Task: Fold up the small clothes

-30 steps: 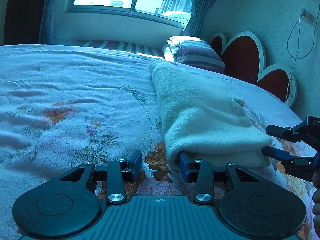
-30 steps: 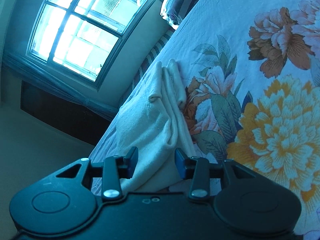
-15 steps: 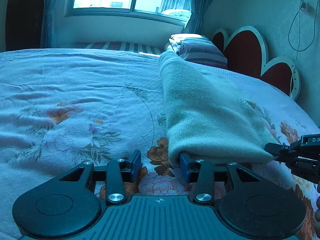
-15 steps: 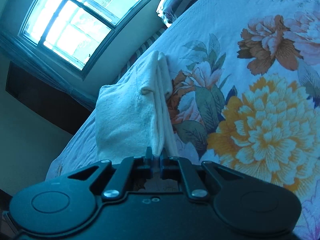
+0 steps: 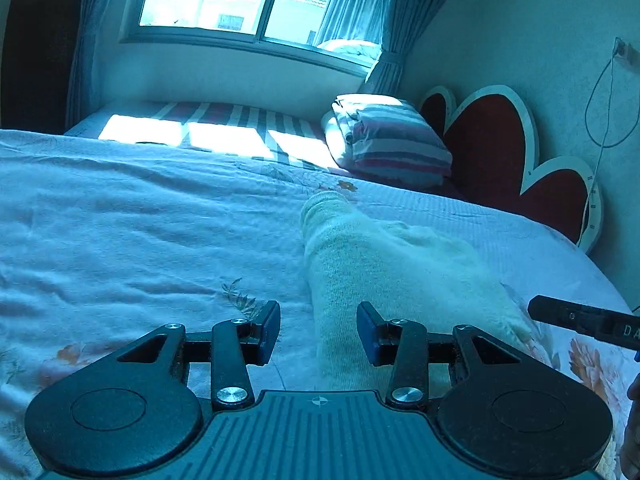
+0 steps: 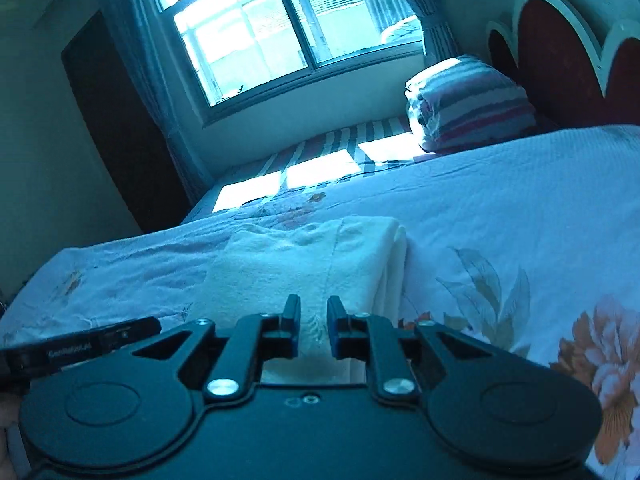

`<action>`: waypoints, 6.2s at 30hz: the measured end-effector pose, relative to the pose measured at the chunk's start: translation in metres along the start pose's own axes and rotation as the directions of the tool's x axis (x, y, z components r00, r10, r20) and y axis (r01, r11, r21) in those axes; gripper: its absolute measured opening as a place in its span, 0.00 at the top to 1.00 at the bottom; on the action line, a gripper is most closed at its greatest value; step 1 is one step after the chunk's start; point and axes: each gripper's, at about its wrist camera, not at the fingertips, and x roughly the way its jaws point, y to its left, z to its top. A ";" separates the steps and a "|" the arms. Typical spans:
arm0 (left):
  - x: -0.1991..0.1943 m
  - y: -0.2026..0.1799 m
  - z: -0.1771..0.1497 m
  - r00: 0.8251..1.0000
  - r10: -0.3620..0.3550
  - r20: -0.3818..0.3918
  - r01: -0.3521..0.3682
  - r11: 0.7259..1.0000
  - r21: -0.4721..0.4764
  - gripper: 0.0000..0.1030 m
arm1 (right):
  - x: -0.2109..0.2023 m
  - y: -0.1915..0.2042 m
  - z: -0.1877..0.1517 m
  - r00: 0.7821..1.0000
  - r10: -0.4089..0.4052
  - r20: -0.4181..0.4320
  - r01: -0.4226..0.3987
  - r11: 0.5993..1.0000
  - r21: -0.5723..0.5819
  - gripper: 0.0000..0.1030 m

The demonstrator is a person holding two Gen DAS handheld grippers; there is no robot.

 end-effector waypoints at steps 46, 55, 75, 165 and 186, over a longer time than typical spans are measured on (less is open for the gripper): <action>-0.011 -0.024 0.001 0.998 -0.011 -0.055 0.021 0.980 0.196 0.40 | 0.017 0.016 -0.001 0.987 -0.134 -0.091 0.118 0.979 -0.166 0.70; -0.056 -0.003 -0.062 0.991 -0.036 -0.128 0.056 0.986 0.158 0.40 | -0.014 0.029 -0.067 0.963 -0.172 -0.207 0.149 0.981 -0.122 0.69; -0.036 0.044 -0.003 0.993 -0.070 -0.091 0.068 0.997 -0.027 0.14 | -0.032 0.029 -0.021 0.982 -0.177 -0.072 0.179 0.983 0.026 0.50; -0.211 0.038 0.071 0.856 -0.501 0.128 0.499 0.865 0.044 0.67 | -0.138 0.095 0.055 0.889 0.458 0.028 -0.457 0.889 -0.023 0.71; -0.127 0.191 0.069 0.953 -0.301 0.038 0.303 0.940 -0.157 0.67 | 0.036 0.168 0.051 0.808 0.574 -0.133 -0.566 0.819 0.097 0.71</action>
